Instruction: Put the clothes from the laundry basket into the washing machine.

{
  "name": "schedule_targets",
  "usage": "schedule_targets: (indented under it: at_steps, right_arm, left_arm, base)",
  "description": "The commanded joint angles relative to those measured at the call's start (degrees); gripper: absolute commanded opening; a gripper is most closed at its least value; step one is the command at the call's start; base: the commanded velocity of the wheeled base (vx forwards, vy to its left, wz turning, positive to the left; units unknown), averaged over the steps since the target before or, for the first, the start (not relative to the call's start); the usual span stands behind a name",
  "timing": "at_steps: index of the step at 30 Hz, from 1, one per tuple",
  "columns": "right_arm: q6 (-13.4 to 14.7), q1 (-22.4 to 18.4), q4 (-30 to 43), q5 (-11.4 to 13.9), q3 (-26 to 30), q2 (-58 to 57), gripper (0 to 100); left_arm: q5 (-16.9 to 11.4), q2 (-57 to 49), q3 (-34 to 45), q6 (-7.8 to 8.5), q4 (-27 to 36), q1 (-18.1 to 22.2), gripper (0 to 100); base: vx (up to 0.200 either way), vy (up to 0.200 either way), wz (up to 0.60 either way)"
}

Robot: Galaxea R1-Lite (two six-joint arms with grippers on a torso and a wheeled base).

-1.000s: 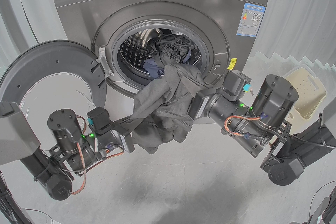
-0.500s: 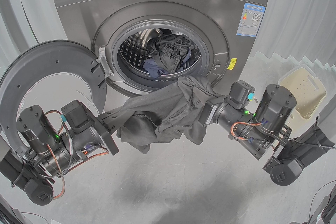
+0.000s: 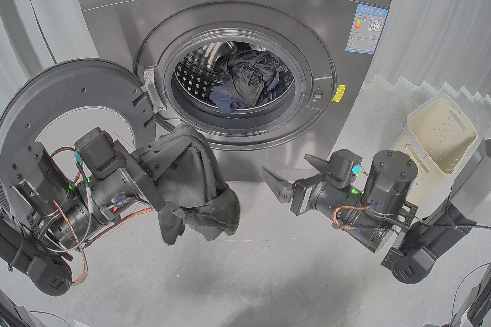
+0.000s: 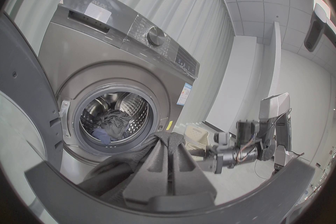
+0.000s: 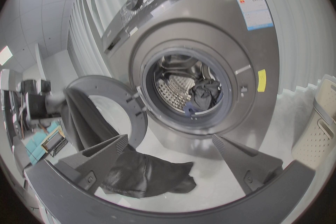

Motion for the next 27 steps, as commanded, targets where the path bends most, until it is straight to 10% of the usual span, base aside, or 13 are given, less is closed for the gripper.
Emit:
schedule_targets:
  at_steps: [1,27]
  right_arm:
    - [-0.8,0.6,-0.2,0.3,3.9,1.9,100]
    - [-2.1,6.1,-0.9,2.4,5.0,5.3,100]
  left_arm:
    - [0.1,-1.2,-1.0,-0.52,0.0,-0.1,0]
    - [3.1,0.9,-5.5,-0.69,0.1,-0.2,0]
  base:
    - [0.0,0.0,0.0]
    - [0.0,0.0,0.0]
